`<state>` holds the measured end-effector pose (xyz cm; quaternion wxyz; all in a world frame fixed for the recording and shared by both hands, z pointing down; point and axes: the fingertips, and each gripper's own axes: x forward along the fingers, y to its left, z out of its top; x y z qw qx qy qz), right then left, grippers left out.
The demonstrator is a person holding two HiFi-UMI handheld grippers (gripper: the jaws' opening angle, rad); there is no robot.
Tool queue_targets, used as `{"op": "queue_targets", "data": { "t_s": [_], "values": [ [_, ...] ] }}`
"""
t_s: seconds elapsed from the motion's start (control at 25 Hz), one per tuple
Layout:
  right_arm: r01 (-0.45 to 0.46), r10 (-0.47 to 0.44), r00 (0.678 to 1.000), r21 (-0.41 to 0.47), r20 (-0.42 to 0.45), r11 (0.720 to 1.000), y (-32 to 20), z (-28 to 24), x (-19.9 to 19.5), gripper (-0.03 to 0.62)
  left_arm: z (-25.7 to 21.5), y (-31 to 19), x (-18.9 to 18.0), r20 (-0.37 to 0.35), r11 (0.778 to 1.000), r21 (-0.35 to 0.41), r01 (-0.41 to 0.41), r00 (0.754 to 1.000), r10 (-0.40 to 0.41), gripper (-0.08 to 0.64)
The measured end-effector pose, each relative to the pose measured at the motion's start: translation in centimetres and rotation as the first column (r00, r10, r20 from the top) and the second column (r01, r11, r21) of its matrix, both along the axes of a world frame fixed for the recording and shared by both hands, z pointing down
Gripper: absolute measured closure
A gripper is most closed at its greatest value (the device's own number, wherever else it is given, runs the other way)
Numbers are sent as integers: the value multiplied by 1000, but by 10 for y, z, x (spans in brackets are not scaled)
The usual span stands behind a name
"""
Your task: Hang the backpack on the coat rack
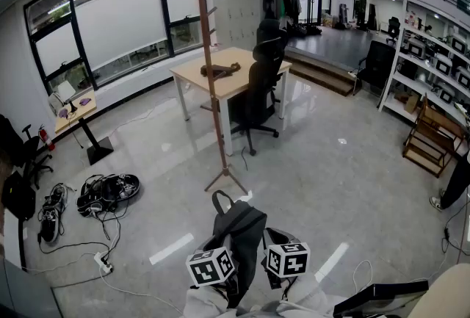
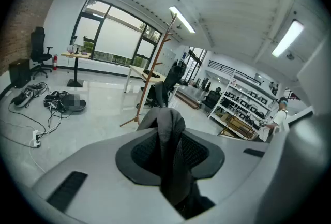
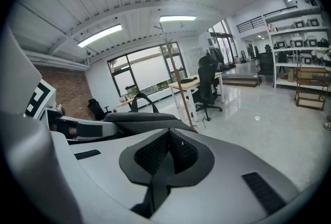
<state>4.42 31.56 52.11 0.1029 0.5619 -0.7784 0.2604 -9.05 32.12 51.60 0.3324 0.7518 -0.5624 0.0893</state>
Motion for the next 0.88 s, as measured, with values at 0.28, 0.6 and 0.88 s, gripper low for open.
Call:
{"op": "queue_targets", "data": {
  "t_s": [0.28, 0.6, 0.88],
  "values": [
    [3, -3, 1000, -9, 5, 1000, -14, 6, 10, 580, -7, -20, 5, -1, 999, 31, 9, 1000, -9, 465],
    [-15, 15, 1000, -12, 9, 1000, -37, 12, 20, 580, -6, -50, 8, -15, 999, 38, 18, 1000, -18, 465],
    [-11, 11, 1000, 0, -25, 1000, -69, 13, 22, 580, -2, -82, 12, -11, 1000, 30, 3, 1000, -3, 465]
  ]
}}
